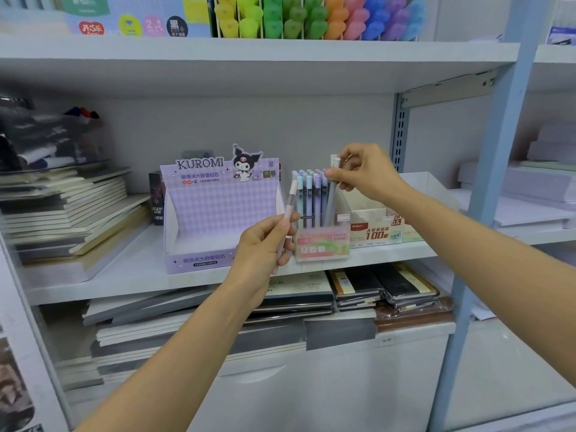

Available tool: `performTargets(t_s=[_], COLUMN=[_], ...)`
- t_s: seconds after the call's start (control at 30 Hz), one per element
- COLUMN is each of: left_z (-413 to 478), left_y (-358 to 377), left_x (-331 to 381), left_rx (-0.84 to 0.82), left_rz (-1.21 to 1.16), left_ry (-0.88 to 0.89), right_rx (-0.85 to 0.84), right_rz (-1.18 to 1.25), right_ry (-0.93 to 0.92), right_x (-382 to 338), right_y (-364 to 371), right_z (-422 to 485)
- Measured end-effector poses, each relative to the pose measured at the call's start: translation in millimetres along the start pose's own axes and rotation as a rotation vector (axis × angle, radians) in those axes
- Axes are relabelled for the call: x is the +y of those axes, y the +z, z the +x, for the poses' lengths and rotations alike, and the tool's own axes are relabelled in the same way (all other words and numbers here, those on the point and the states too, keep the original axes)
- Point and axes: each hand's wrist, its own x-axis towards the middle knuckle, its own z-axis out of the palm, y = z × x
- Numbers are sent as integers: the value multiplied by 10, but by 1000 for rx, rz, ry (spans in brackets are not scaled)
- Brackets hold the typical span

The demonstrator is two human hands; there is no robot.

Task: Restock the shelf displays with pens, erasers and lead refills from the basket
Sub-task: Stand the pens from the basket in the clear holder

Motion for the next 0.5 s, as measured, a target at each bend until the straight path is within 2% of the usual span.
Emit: performTargets(t_s=[0.13, 0.3, 0.5], left_z=[25, 37, 56], left_y=[0, -36, -40], left_x=[0, -34, -61], left_rx=[2, 0, 4], left_rz=[-6, -17, -24], left_ry=[2, 1, -11], right_rx=[-83, -83, -54], right_rz=[26, 66, -35], right_ry=[44, 40, -1], right_x=[65, 110, 132], right_y=[83, 114, 155], right_z=[9, 39, 21])
